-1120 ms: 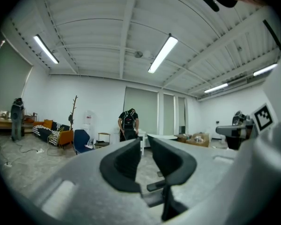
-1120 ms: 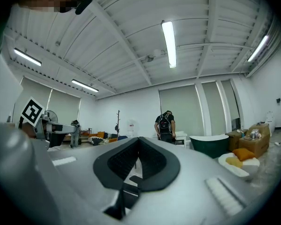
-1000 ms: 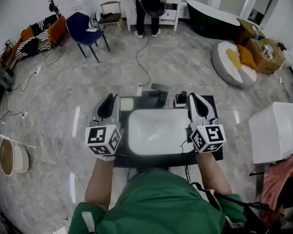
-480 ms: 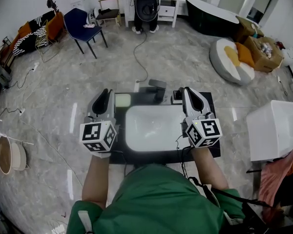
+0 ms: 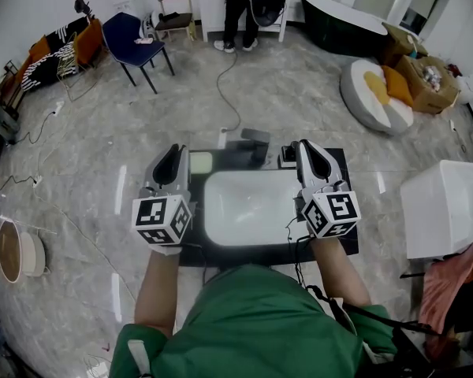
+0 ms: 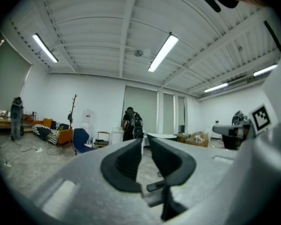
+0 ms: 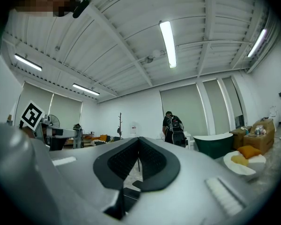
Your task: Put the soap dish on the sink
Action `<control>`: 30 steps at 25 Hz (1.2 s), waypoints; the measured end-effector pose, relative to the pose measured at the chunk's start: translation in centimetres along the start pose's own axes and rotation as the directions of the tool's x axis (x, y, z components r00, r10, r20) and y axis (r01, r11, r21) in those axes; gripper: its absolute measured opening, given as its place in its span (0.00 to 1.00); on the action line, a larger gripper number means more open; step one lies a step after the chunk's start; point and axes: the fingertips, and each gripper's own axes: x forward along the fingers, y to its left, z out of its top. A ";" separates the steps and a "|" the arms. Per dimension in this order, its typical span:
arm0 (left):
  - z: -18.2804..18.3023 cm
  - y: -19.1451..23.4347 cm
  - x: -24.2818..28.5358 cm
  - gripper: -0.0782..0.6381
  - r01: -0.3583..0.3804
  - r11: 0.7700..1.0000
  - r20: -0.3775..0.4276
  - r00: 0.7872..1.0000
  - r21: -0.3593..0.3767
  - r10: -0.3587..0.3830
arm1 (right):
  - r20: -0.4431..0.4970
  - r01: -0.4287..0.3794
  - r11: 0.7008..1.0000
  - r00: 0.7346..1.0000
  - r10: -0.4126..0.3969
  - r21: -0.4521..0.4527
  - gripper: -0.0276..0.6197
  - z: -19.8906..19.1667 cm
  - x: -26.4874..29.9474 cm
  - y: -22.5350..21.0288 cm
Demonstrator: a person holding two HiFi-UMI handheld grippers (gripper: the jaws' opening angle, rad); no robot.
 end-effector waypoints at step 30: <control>-1.4 -0.2 1.1 0.19 0.016 1.000 -0.044 0.999 -0.014 -0.017 | -0.025 -0.014 1.000 1.000 0.014 -0.009 0.04 -0.8 0.3 0.0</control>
